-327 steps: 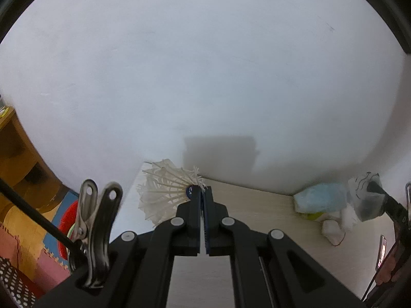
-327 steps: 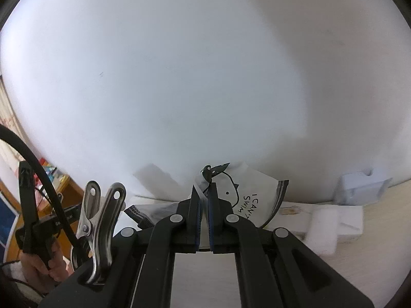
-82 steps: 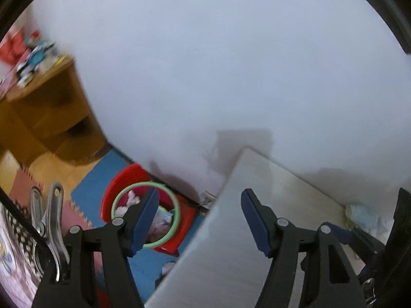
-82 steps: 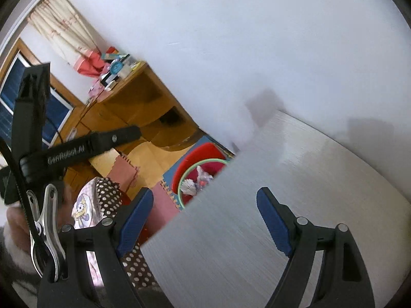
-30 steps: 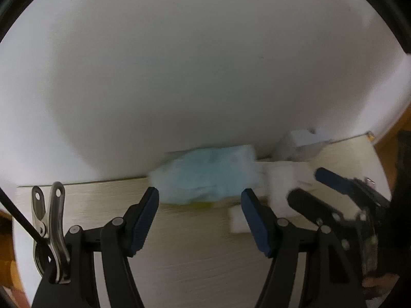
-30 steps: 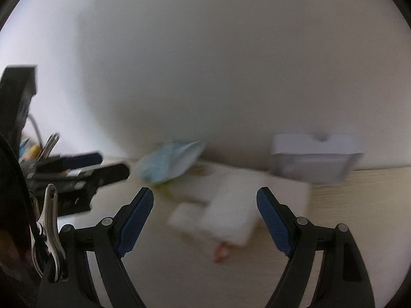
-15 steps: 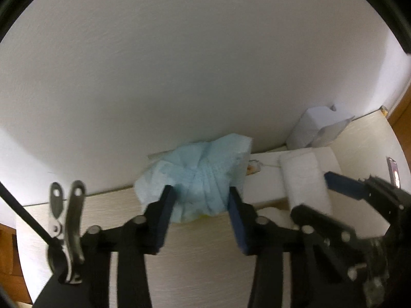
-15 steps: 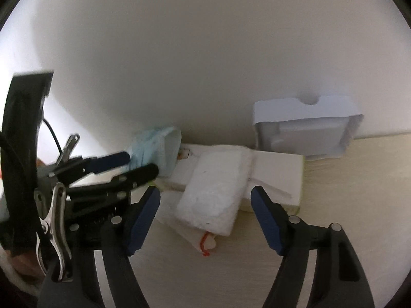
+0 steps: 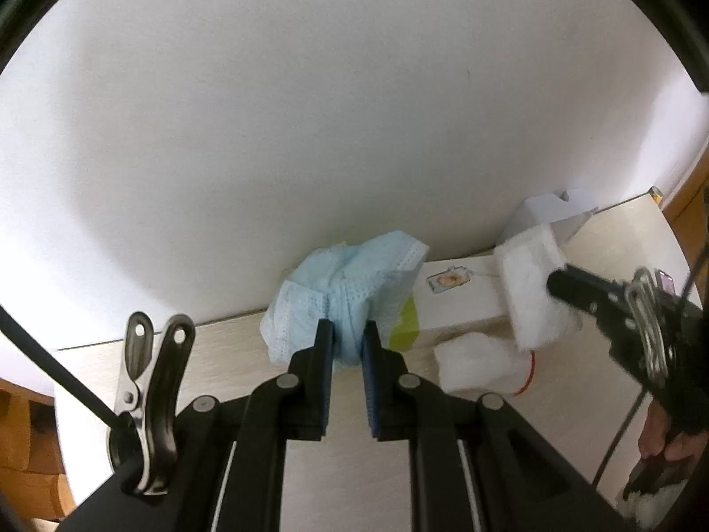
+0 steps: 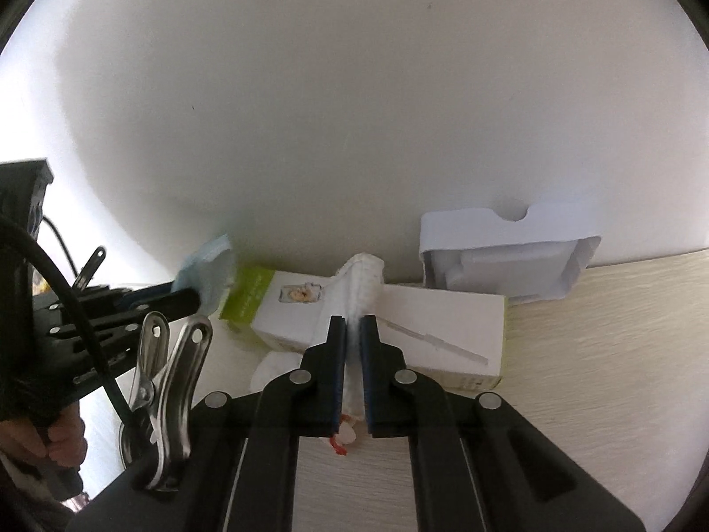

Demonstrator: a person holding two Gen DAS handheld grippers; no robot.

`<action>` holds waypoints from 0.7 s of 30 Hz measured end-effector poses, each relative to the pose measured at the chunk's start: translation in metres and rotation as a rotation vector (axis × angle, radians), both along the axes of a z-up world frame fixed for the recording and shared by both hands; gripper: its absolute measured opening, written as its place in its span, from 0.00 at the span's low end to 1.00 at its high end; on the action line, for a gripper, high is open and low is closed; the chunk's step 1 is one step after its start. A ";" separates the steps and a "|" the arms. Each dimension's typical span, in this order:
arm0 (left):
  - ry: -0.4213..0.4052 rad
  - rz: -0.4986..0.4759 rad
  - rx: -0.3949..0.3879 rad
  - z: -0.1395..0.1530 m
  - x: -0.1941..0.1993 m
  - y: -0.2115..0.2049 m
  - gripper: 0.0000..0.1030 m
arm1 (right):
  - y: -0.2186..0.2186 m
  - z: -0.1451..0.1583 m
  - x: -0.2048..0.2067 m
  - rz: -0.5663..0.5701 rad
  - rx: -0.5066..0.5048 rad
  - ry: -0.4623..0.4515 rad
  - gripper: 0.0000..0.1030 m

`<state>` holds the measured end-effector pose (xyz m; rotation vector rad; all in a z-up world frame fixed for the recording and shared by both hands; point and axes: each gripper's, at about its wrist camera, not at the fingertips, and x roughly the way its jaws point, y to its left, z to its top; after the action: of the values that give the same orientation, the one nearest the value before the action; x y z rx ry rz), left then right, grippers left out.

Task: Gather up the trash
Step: 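Close the left gripper on the blue mask while the right gripper grasps the white tissue pack, then carry the blue mask and tissue pack in both grippers toward the red bucket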

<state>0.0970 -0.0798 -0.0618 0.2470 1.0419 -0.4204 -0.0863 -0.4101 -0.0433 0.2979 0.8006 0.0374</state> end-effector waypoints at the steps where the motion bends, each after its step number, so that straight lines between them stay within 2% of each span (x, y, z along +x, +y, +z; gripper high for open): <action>1: -0.005 0.001 0.013 0.004 -0.003 0.006 0.12 | -0.003 0.002 -0.005 -0.012 -0.006 -0.005 0.07; 5: -0.019 0.023 0.015 0.012 -0.013 0.009 0.12 | -0.006 0.009 0.003 -0.023 0.005 0.007 0.07; 7: -0.025 0.042 0.013 0.016 -0.018 0.011 0.12 | -0.007 0.014 -0.012 -0.005 0.011 0.002 0.07; 10: -0.030 0.070 0.011 0.020 -0.018 0.022 0.12 | 0.008 0.023 -0.013 0.036 -0.008 -0.031 0.07; 15: -0.064 0.103 0.011 0.028 -0.028 0.032 0.12 | 0.030 0.056 -0.019 0.122 -0.027 -0.094 0.07; 21: -0.081 0.155 0.017 0.034 -0.048 0.063 0.12 | 0.062 0.082 -0.020 0.219 -0.032 -0.159 0.07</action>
<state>0.0489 -0.0167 -0.0277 0.1954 0.9776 -0.2599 -0.1066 -0.3484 0.0386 0.1731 0.6725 0.2511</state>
